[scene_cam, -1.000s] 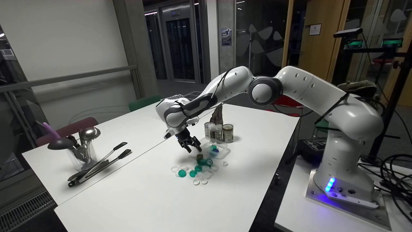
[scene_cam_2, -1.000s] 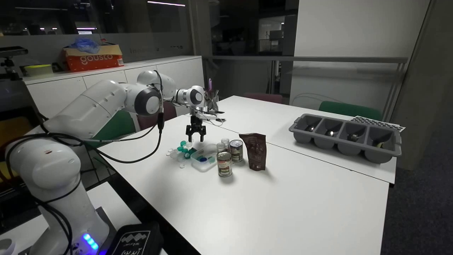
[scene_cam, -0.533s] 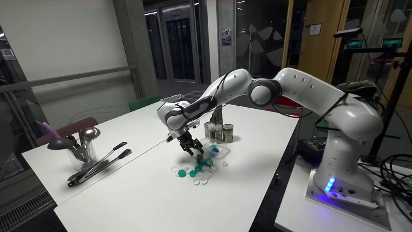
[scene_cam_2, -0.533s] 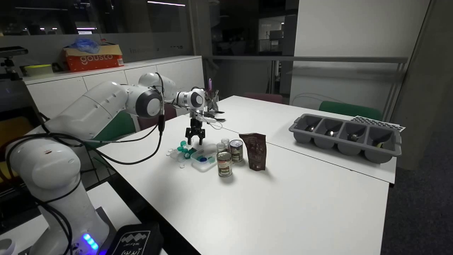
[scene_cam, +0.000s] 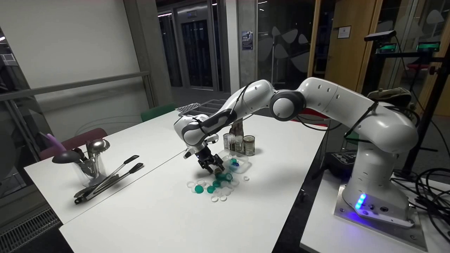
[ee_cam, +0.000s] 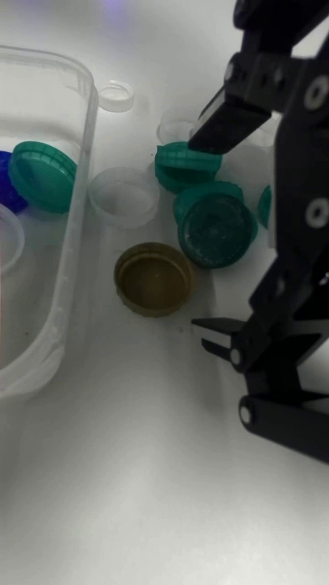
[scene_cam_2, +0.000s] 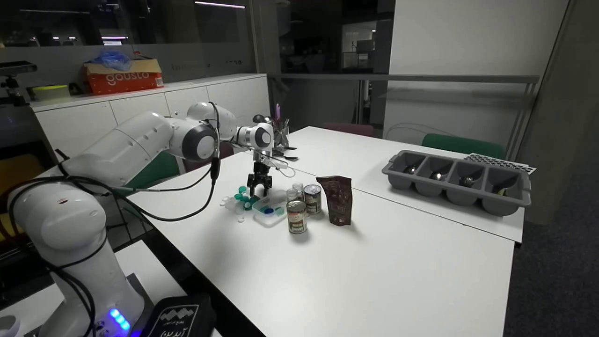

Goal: Put one blue cap in the transparent bowl

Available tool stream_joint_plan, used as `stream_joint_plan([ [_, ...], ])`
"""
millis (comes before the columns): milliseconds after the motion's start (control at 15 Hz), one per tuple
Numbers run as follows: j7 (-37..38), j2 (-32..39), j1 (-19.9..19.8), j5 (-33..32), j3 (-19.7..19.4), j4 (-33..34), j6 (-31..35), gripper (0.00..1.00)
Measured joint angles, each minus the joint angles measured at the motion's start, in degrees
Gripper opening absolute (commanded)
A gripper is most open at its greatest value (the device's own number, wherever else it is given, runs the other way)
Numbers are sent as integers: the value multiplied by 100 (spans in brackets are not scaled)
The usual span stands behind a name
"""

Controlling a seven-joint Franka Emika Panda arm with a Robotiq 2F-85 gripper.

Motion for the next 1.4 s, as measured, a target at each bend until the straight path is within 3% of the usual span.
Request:
stream_joint_plan([
  [467,-115,40,-26,7,0,111,-1,16],
  [1067,-100,33,-19,11,1,118,-8,16],
  [1400,262,-110,61,11,26,111,-8,16],
])
